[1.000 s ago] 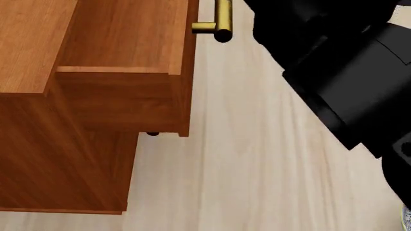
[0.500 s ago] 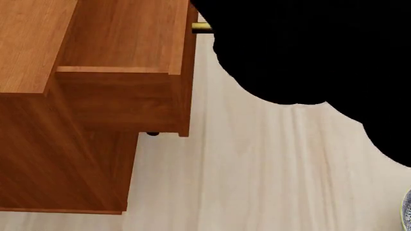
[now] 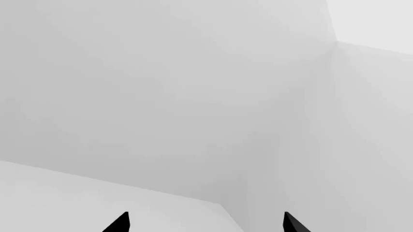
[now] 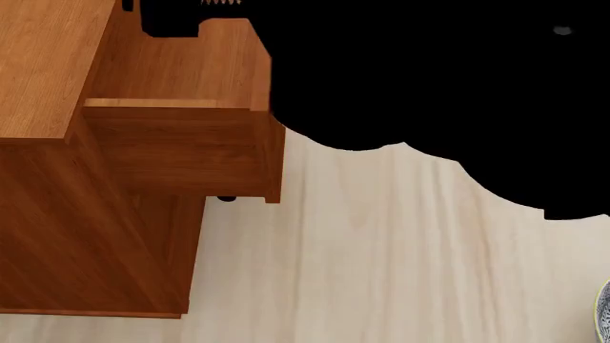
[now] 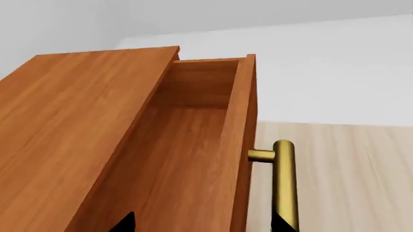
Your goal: Close the bottom drawer of the cabinet and open the top drawer.
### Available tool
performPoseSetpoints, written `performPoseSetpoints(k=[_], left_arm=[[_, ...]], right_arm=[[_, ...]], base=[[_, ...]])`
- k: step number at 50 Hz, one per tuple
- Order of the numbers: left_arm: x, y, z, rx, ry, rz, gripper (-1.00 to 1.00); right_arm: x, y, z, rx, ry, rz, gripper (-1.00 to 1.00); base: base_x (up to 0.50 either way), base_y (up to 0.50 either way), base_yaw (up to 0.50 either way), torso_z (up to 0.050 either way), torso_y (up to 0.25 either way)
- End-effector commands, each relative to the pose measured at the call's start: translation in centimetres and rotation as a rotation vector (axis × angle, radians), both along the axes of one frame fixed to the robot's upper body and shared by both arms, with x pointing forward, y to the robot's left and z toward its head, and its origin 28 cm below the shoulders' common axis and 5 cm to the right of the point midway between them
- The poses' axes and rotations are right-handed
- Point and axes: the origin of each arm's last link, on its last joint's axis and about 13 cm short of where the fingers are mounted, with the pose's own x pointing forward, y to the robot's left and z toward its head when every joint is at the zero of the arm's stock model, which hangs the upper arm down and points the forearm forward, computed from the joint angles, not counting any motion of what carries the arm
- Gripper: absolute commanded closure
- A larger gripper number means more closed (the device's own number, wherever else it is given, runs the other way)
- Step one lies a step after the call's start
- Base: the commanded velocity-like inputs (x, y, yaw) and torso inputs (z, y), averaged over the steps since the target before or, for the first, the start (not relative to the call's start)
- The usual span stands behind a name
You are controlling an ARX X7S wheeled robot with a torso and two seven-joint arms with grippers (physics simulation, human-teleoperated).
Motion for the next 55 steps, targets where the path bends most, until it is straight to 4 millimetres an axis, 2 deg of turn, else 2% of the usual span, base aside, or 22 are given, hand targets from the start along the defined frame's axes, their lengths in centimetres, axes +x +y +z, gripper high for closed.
performPoseSetpoints(k=[1, 16, 28, 38, 50, 55], left_arm=[[0.0, 0.0, 0.0, -0.001, 0.0, 0.001, -1.0], [0.0, 0.0, 0.0, 0.0, -0.002, -0.002, -1.0], [0.0, 0.0, 0.0, -0.004, -0.006, -0.004, -1.0], [-0.1, 0.0, -0.1, -0.007, -0.01, -0.007, -1.0], [-0.1, 0.0, 0.0, -0.007, -0.008, -0.005, -1.0], [-0.1, 0.0, 0.0, -0.008, -0.008, -0.004, -1.0]], right_arm=[[0.3, 0.2, -0.9, -0.055, 0.038, -0.008, -1.0], [2.1, -0.6, -3.1, -0.115, 0.103, -0.128, -1.0], [4.5, -1.9, -6.3, -0.21, 0.223, -0.251, -1.0], [5.4, -3.8, -6.3, -0.253, 0.233, -0.364, -1.0], [5.0, -6.4, -5.7, -0.278, 0.245, -0.476, -1.0], [4.6, -7.4, -6.2, -0.305, 0.261, -0.524, -1.0]], base=[[0.0, 0.0, 0.0, 0.0, 0.0], [0.0, 0.0, 0.0, 0.0, 0.0], [0.0, 0.0, 0.0, 0.0, 0.0], [0.01, 0.0, 0.0, 0.0, -0.01], [0.01, 0.0, 0.0, 0.0, -0.01], [0.0, 0.0, 0.0, 0.0, -0.007]])
